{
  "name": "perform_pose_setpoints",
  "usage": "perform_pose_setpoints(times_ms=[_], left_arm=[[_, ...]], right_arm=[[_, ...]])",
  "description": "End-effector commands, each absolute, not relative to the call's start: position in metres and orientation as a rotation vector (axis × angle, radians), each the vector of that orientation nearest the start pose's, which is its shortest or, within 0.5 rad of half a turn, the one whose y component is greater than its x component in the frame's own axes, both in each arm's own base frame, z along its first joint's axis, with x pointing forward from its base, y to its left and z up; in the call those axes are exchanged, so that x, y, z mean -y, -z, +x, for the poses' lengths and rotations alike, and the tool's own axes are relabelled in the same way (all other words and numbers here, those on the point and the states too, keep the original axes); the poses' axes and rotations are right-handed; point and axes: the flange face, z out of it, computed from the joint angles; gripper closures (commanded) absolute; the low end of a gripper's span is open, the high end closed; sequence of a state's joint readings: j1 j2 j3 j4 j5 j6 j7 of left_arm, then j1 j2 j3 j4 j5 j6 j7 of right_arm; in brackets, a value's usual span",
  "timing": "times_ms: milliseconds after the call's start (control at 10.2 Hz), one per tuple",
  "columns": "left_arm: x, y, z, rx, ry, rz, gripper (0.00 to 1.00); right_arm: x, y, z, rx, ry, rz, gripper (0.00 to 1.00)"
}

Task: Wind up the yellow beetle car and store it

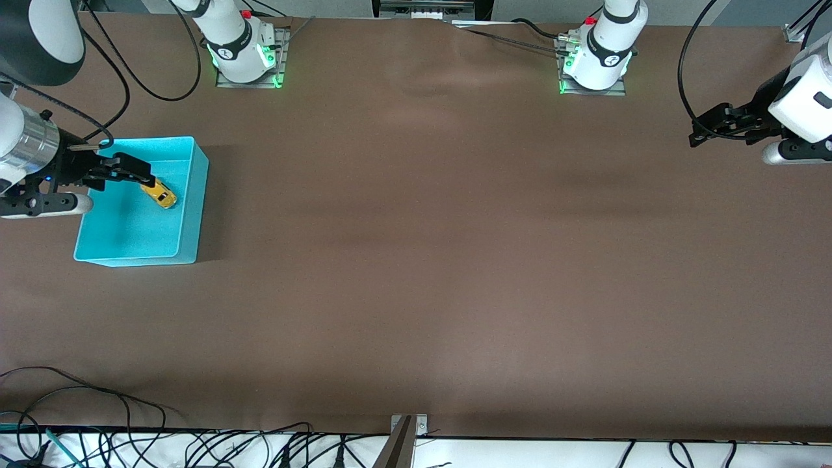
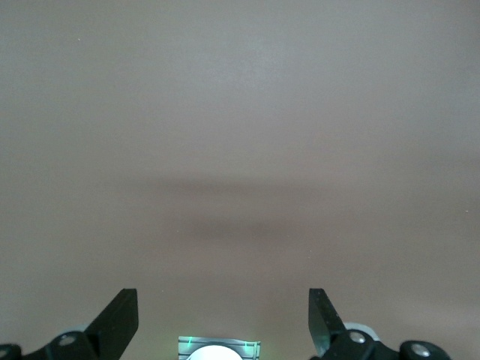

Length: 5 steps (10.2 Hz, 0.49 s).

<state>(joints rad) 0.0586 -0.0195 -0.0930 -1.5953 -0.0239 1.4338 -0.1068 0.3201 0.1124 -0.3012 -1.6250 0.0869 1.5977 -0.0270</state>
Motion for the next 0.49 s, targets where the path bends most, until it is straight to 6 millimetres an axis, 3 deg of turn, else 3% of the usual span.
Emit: perform_pose_setpoints(times_ms=[0,393], left_arm=[[0.0214,-0.6156,0.5281,0.125,-0.211,-3.162,0.00],[0.0214,-0.6156,0.5281,0.125,-0.211,-3.162,0.00]], right_arm=[[-0.0277,-0.5513,0.5710,-0.001,-0.249,-3.080,0.00],[-0.0180,-0.5552,0.5665,-0.025,-0.265,-3.080,0.00]])
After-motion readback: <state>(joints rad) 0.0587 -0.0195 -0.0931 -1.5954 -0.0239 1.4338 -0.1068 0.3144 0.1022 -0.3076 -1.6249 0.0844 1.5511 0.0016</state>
